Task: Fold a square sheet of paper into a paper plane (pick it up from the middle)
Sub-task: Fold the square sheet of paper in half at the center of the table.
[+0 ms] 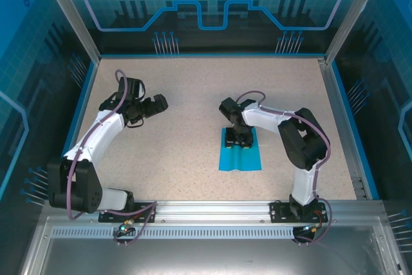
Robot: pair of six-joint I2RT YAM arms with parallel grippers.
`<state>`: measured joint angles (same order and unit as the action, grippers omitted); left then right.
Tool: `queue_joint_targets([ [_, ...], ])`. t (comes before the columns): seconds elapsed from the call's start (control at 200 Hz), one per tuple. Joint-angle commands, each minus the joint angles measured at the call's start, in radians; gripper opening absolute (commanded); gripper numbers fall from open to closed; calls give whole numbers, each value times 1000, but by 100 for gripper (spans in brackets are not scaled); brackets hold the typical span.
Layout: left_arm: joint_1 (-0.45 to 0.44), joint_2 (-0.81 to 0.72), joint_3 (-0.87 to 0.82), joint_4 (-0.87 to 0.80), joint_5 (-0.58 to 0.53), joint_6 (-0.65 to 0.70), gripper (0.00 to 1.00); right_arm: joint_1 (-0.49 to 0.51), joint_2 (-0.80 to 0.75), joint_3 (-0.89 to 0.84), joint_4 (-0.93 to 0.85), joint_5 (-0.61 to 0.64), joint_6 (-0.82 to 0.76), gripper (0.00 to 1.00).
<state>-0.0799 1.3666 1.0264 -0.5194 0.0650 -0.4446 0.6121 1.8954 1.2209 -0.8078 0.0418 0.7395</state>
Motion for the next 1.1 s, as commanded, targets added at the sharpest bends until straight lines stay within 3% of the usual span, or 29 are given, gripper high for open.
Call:
queue_joint_targets([
  [0.0, -6, 3, 8, -6, 77, -30, 98, 1, -44, -58, 155, -126, 11, 43],
  [0.18, -17, 11, -52, 80, 214, -86, 98, -1, -199, -141, 417, -349, 18, 28],
  [0.34, -60, 28, -100, 186, 312, -150, 94, -25, -273, -215, 615, -516, 45, 28],
  [0.55, -156, 80, -131, 317, 402, -220, 85, -102, -236, -312, 705, -576, 82, 29],
  [0.805, -265, 163, -140, 403, 419, -273, 77, -135, -168, -281, 537, -445, -14, 33],
  [1.096, -297, 198, -131, 411, 401, -279, 76, -111, -143, -197, 358, -304, 6, 52],
])
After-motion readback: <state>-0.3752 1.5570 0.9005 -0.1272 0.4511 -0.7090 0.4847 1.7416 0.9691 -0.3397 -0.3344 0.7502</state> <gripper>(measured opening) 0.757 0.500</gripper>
